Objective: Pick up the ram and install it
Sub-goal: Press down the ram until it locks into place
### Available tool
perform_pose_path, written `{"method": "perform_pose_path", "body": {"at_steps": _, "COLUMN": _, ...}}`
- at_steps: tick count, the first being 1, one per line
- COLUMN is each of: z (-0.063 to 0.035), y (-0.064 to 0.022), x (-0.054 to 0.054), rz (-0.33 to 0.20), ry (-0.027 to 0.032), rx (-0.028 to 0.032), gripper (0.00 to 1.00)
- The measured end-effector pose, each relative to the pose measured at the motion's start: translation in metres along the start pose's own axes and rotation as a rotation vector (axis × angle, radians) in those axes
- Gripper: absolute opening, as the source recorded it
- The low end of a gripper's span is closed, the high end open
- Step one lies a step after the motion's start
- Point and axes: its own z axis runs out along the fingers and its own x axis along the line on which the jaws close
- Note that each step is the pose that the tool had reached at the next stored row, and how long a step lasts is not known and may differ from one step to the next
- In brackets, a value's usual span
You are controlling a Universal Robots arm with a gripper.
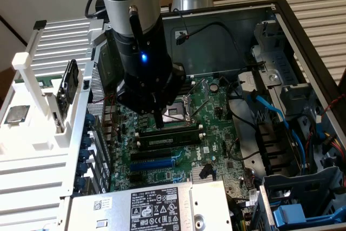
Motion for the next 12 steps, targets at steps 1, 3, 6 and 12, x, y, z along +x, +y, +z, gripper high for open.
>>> {"method": "perform_pose_path", "body": {"at_steps": 1, "z": 0.0000, "y": 0.0000, "x": 0.0000, "rz": 0.014, "ry": 0.0000, "rx": 0.0012, "gripper": 0.11}}
{"method": "perform_pose_path", "body": {"at_steps": 3, "z": 0.0000, "y": 0.0000, "x": 0.0000, "rz": 0.043, "ry": 0.0001, "rx": 0.0035, "gripper": 0.11}}
{"method": "perform_pose_path", "body": {"at_steps": 6, "z": 0.0000, "y": 0.0000, "x": 0.0000, "rz": 0.086, "ry": 0.0001, "rx": 0.0069, "gripper": 0.11}}
{"method": "perform_pose_path", "body": {"at_steps": 12, "z": 0.0000, "y": 0.0000, "x": 0.0000, "rz": 0.170, "ry": 0.0002, "rx": 0.0133, "gripper": 0.11}}
